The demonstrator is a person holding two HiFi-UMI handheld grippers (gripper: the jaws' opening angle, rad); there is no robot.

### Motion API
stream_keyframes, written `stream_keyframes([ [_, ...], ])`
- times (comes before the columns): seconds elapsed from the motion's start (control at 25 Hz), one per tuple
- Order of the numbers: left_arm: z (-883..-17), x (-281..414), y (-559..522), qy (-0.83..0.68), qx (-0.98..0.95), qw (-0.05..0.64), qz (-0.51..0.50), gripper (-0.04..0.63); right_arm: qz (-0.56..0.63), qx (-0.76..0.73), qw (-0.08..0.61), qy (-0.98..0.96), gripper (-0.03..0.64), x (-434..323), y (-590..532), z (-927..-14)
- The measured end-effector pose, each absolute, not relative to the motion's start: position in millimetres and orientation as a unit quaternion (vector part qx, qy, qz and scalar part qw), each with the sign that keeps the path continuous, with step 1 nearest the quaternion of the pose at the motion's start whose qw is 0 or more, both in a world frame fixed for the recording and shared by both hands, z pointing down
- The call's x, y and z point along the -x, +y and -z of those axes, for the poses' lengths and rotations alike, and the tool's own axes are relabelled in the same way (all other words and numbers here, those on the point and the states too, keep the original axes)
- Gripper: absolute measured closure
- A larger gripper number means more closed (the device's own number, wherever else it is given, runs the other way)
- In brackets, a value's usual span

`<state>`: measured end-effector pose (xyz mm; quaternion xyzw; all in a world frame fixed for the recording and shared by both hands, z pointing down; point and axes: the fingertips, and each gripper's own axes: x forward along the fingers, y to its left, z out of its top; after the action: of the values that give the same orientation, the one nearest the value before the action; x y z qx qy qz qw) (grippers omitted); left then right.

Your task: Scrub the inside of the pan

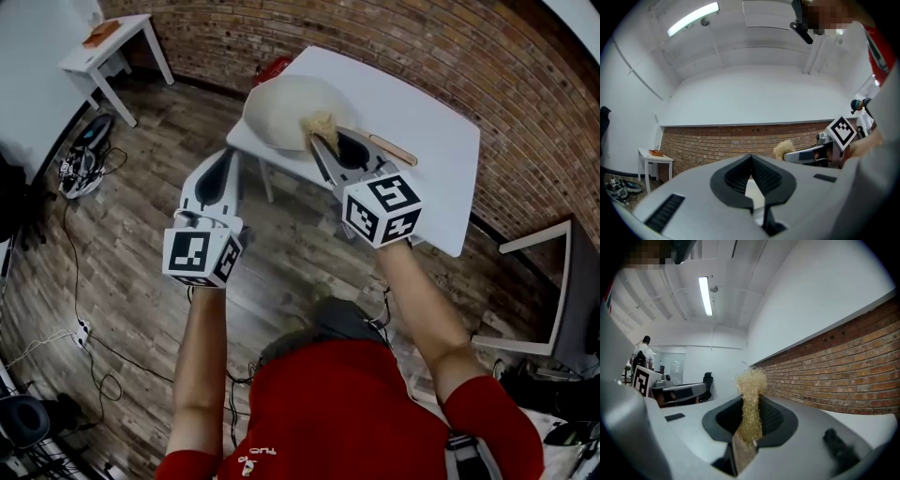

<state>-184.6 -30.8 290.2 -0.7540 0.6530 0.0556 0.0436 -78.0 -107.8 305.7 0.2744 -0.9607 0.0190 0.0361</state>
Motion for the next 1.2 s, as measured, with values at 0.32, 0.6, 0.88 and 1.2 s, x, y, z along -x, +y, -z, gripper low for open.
stream_keyframes([
  [0.32, -298.3, 217.6, -82.5, 0.650, 0.757, 0.039, -0.048, 0.583, -0.020, -0.280, 0.050, -0.959, 0.529, 114.2, -163.8, -316.5],
  [0.6, -305.4, 248.7, -137.7, 0.654, 0.754, 0.044, -0.045, 0.583, -0.024, -0.288, 0.067, -0.955, 0.529, 142.8, -231.2, -329.6],
  [0.88, -322.6, 268.0, -220.7, 0.659, 0.751, 0.034, -0.029, 0.583, -0.044, -0.264, 0.111, -0.957, 0.531, 179.7, -311.2, -369.4],
  [1.2, -345.8, 286.6, -288.5, 0.669, 0.743, 0.017, -0.014, 0.583, -0.071, -0.239, 0.192, -0.949, 0.529, 217.1, -363.9, -434.1],
])
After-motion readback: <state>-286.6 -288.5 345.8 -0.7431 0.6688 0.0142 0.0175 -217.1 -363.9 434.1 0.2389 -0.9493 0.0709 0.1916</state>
